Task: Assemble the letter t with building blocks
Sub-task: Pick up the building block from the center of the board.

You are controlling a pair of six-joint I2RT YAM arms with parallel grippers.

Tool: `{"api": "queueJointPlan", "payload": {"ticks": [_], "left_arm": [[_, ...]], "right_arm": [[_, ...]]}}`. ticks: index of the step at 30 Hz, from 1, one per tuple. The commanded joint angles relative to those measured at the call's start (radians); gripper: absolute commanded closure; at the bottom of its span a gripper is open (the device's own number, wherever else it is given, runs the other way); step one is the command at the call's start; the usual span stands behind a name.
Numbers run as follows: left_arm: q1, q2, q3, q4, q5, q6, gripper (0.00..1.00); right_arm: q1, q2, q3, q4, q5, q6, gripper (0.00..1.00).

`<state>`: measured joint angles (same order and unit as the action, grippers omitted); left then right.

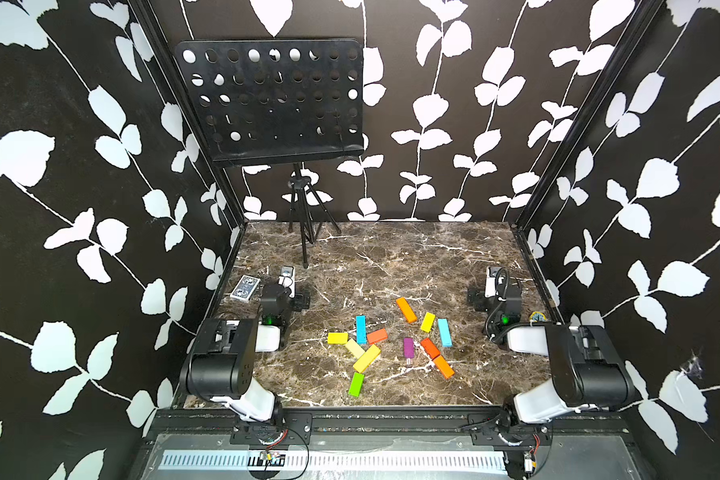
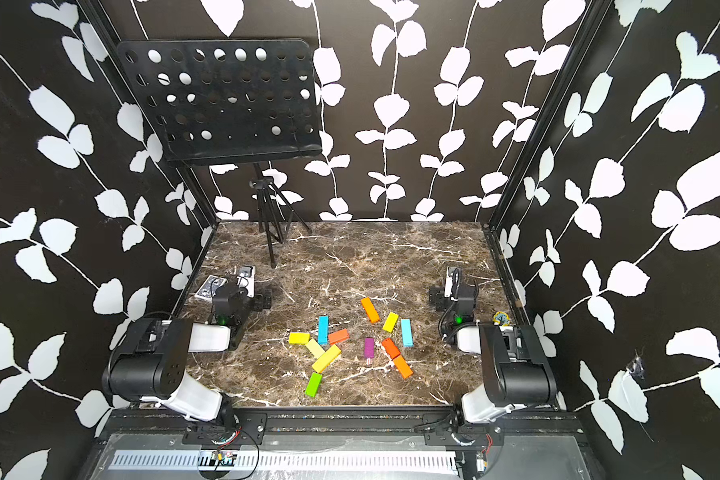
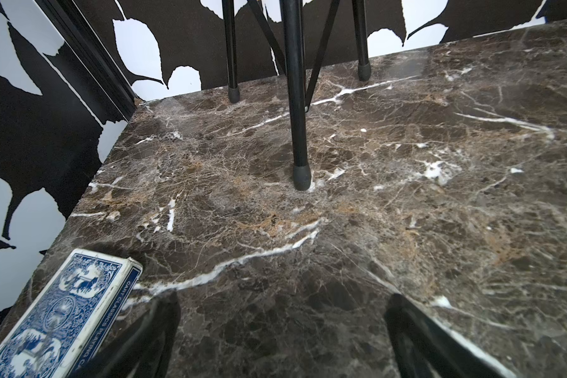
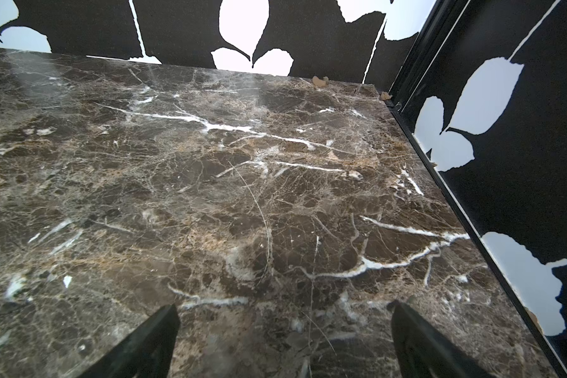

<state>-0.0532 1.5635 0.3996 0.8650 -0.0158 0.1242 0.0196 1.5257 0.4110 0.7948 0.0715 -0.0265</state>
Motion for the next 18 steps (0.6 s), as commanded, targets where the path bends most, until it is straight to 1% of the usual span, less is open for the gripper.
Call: {"api": "queueJointPlan", "payload": {"ticks": [1, 18], "left_arm": [[0.007, -0.015, 0.013, -0.004, 0.008, 0.003, 0.01], [0.007, -0.014, 0.014, -0.005, 0.01, 0.004, 0.01]], "right_arm": [[0.005, 0.001, -0.001, 0.036, 0.002, 0.004, 0.01], [0.002, 0.001, 0.0, 0.032, -0.004, 0.004, 0.01]]}}
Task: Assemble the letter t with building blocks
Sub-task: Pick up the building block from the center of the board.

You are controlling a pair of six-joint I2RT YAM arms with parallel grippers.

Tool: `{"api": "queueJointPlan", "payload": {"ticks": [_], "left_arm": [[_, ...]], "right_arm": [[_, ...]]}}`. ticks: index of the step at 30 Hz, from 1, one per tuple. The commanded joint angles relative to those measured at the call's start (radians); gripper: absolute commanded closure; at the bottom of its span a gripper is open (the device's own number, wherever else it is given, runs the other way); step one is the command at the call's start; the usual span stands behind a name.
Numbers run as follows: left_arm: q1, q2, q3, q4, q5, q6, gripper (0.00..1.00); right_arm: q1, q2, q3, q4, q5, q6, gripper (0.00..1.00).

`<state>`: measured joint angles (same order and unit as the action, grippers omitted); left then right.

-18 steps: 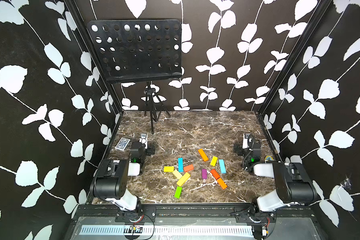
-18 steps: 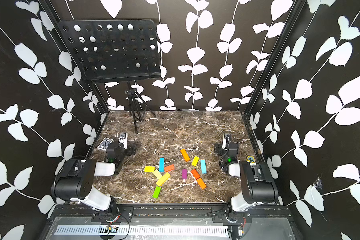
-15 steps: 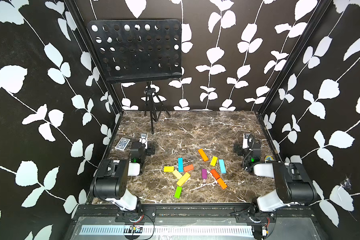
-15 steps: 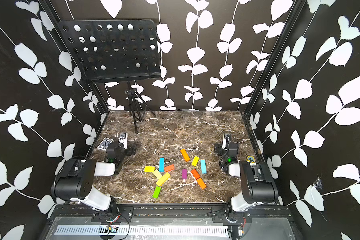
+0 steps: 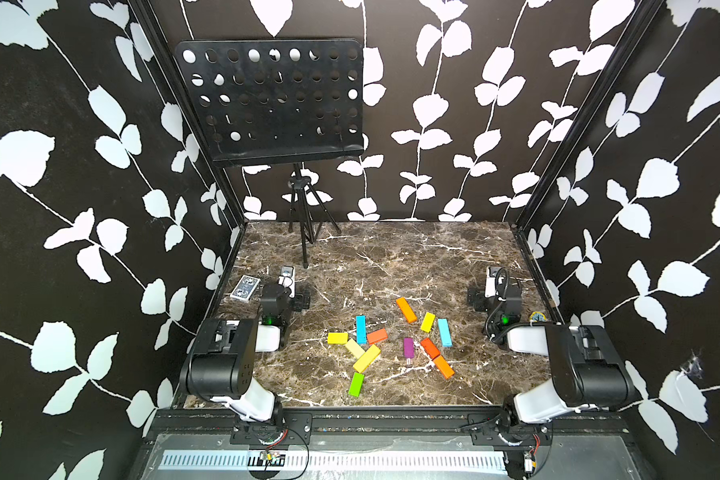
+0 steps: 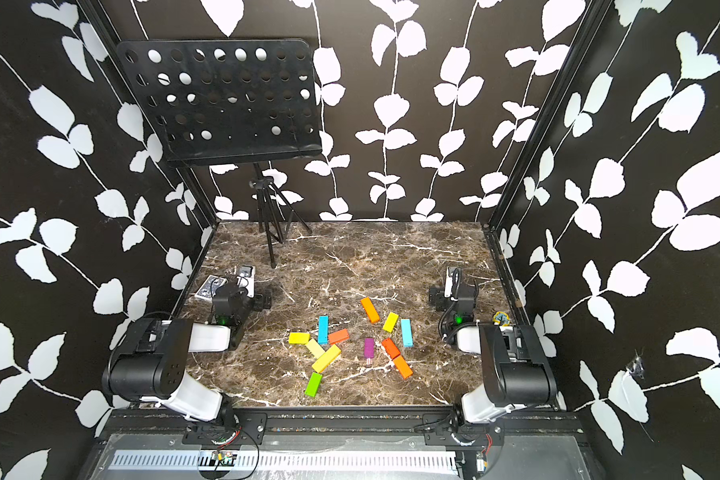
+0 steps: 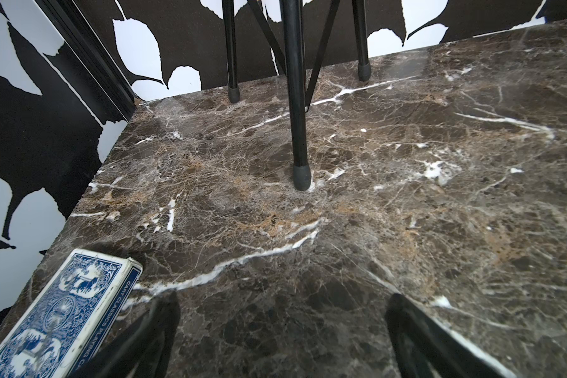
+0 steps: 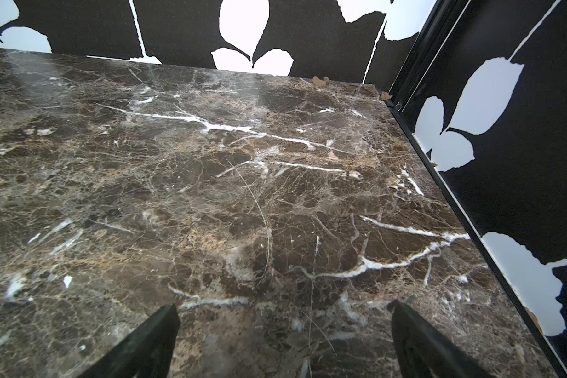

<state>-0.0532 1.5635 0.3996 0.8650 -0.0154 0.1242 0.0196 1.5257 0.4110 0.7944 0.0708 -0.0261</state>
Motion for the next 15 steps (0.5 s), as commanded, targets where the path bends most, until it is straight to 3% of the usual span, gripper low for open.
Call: {"api": "queueJointPlan", "payload": {"ticks": [1, 11, 13, 15], "left_arm": [[0.007, -0.014, 0.014, -0.004, 0.008, 0.003, 0.01], [0.007, -0.014, 0.014, -0.003, 0.008, 0.005, 0.01], [0.007, -0.021, 0.022, -0.01, 0.012, 0.015, 0.07], [-0.006, -0.086, 0.082, -0.188, 0.034, 0.042, 0.13]], "right_arm": [[0.002, 0.001, 0.001, 0.032, -0.002, 0.004, 0.01], [0.003, -0.003, -0.002, 0.05, 0.004, 0.006, 0.01], [0.005, -0.075, 0.026, -0.073, 0.032, 0.012, 0.01], [0.011, -0.185, 0.058, -0.225, 0.067, 0.009, 0.01]]}}
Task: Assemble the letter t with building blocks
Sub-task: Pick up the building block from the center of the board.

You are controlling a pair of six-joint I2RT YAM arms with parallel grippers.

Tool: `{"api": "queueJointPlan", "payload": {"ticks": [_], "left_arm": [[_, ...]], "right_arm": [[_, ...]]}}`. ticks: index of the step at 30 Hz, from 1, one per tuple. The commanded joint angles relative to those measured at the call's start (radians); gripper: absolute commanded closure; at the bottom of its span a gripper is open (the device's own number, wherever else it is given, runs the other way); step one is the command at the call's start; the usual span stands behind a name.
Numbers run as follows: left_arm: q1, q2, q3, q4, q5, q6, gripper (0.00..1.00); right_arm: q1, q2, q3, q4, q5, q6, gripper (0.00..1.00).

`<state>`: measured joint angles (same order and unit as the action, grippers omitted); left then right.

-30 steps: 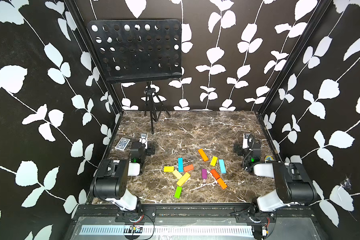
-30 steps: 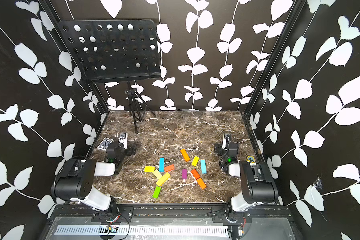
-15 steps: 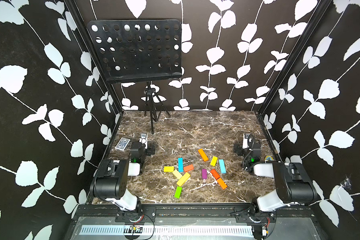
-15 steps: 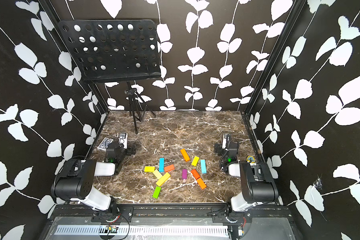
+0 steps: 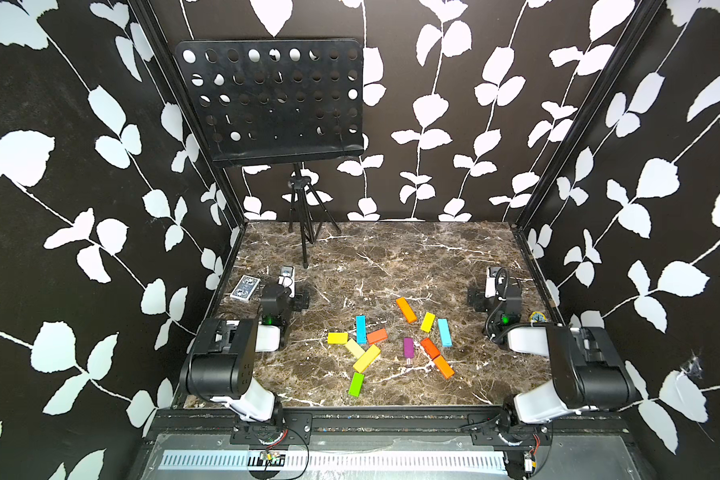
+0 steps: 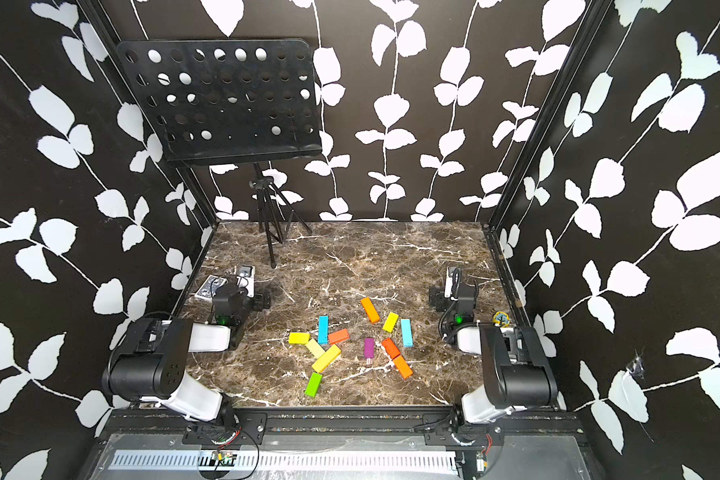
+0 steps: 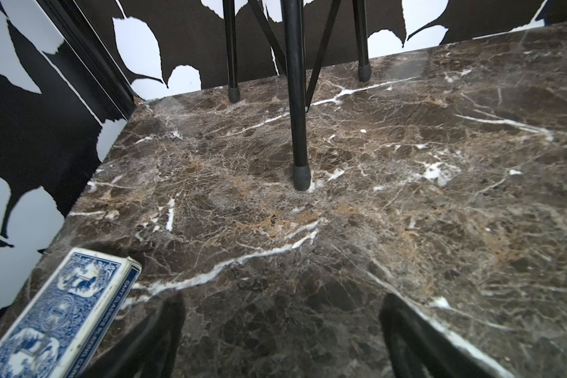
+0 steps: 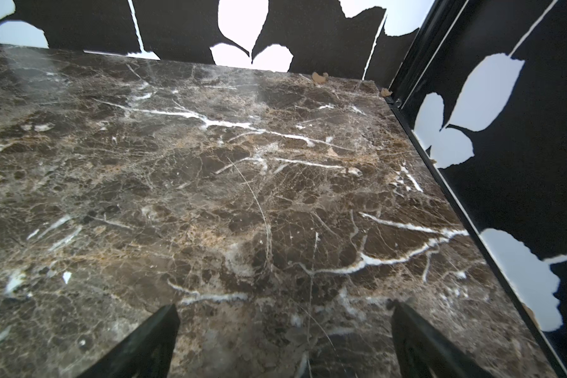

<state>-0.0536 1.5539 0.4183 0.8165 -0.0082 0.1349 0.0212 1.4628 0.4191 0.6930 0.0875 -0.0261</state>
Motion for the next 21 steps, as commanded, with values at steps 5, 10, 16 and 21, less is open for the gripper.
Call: {"api": "queueJointPlan", "payload": {"ticks": [5, 10, 16, 21], "left_arm": [[-0.104, -0.204, 0.326, -0.666, -0.18, -0.086, 0.19], [-0.246, -0.183, 0.509, -1.051, -0.149, -0.247, 0.37], [-0.464, -0.2, 0.567, -1.246, -0.159, -0.388, 0.42], [-0.616, -0.192, 0.588, -1.311, -0.215, -0.52, 0.49]], "right_arm": [[0.024, -0.293, 0.24, -0.599, 0.024, 0.136, 0.01], [0.178, -0.31, 0.39, -0.931, 0.031, 0.191, 0.01], [0.307, -0.409, 0.373, -1.003, -0.101, 0.39, 0.01], [0.44, -0.432, 0.322, -0.975, -0.158, 0.496, 0.01]]}}
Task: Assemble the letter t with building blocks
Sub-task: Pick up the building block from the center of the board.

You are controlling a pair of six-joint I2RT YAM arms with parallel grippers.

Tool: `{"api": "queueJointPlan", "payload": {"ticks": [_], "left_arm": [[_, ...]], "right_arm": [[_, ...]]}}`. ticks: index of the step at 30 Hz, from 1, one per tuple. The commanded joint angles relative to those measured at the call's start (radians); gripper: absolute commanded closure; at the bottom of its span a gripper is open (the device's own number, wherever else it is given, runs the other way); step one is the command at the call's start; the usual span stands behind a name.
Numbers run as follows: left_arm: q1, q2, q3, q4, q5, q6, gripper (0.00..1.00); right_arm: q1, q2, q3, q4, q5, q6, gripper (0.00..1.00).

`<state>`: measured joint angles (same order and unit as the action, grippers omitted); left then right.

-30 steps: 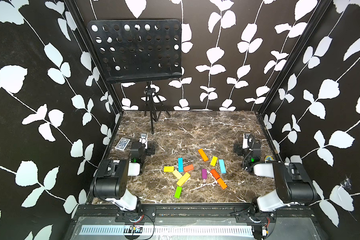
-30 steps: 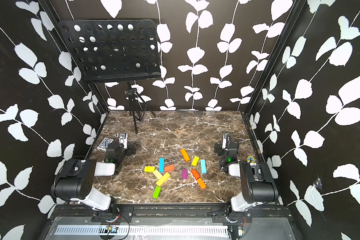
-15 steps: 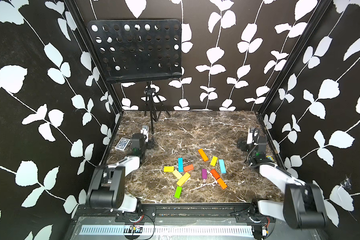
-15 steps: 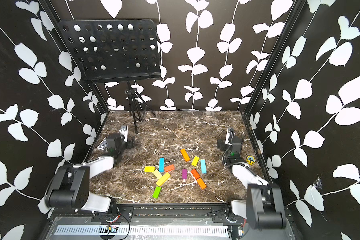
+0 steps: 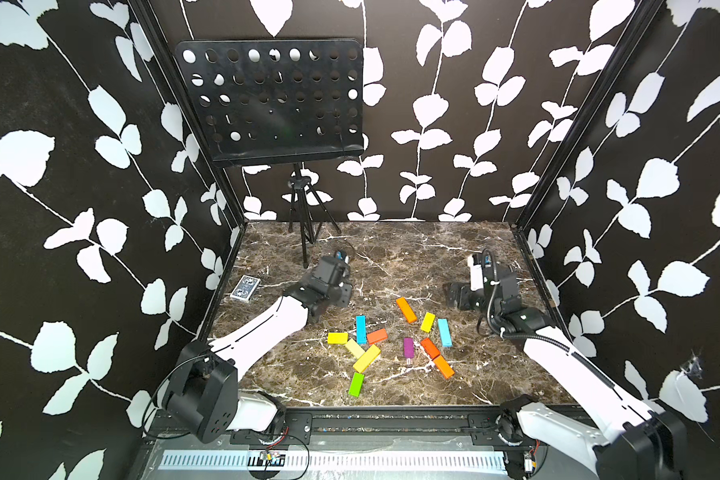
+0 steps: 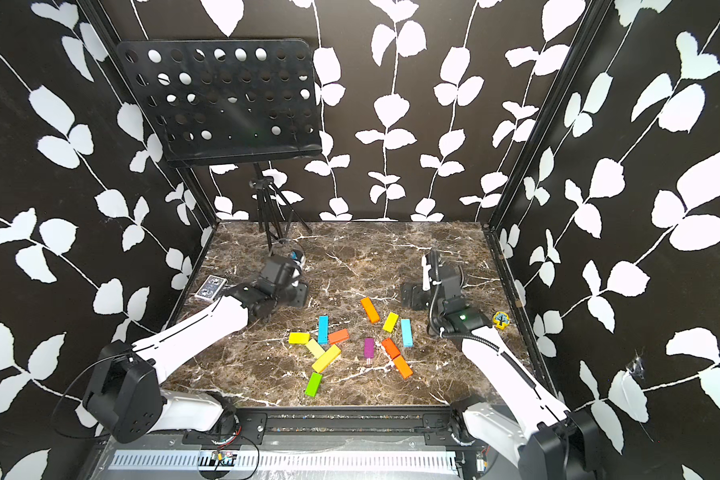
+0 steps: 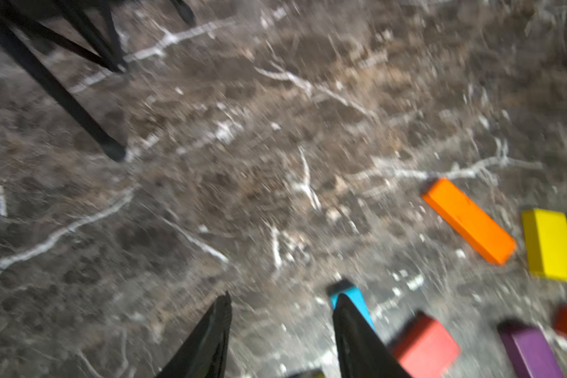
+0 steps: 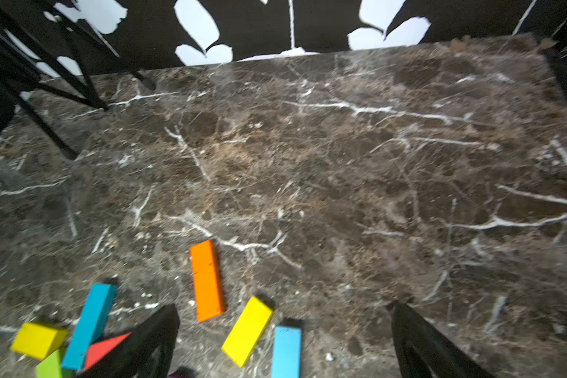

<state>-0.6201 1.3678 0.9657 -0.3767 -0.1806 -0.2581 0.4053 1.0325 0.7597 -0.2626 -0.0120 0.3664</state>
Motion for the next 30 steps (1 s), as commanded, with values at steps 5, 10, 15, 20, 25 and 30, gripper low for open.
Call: {"api": "queueJointPlan", "payload": {"ticks": [5, 10, 15, 20, 25, 30], "left_arm": [[-0.073, 0.063, 0.041, -0.157, 0.066, -0.307, 0.52], [-0.122, 0.121, 0.037, -0.141, 0.122, -0.411, 0.53], [-0.151, 0.174, 0.059, -0.145, 0.134, -0.443, 0.53], [-0.18, 0.22, 0.091, -0.21, 0.079, -0.471, 0.53], [-0.19, 0.231, 0.073, -0.182, 0.067, -0.493, 0.53], [-0.193, 0.252, 0.081, -0.172, 0.072, -0.491, 0.53]], "right_arm": [[0.175, 0.063, -0.055, 0.061, -0.146, 0.16, 0.01], [0.285, 0.108, -0.094, 0.173, -0.161, 0.236, 0.01], [0.35, 0.145, -0.101, 0.212, -0.135, 0.263, 0.01], [0.361, 0.177, -0.114, 0.247, -0.124, 0.289, 0.01], [0.364, 0.227, -0.031, 0.098, -0.028, 0.305, 0.01], [0.397, 0.191, 0.011, -0.012, 0.158, 0.32, 0.01]]}}
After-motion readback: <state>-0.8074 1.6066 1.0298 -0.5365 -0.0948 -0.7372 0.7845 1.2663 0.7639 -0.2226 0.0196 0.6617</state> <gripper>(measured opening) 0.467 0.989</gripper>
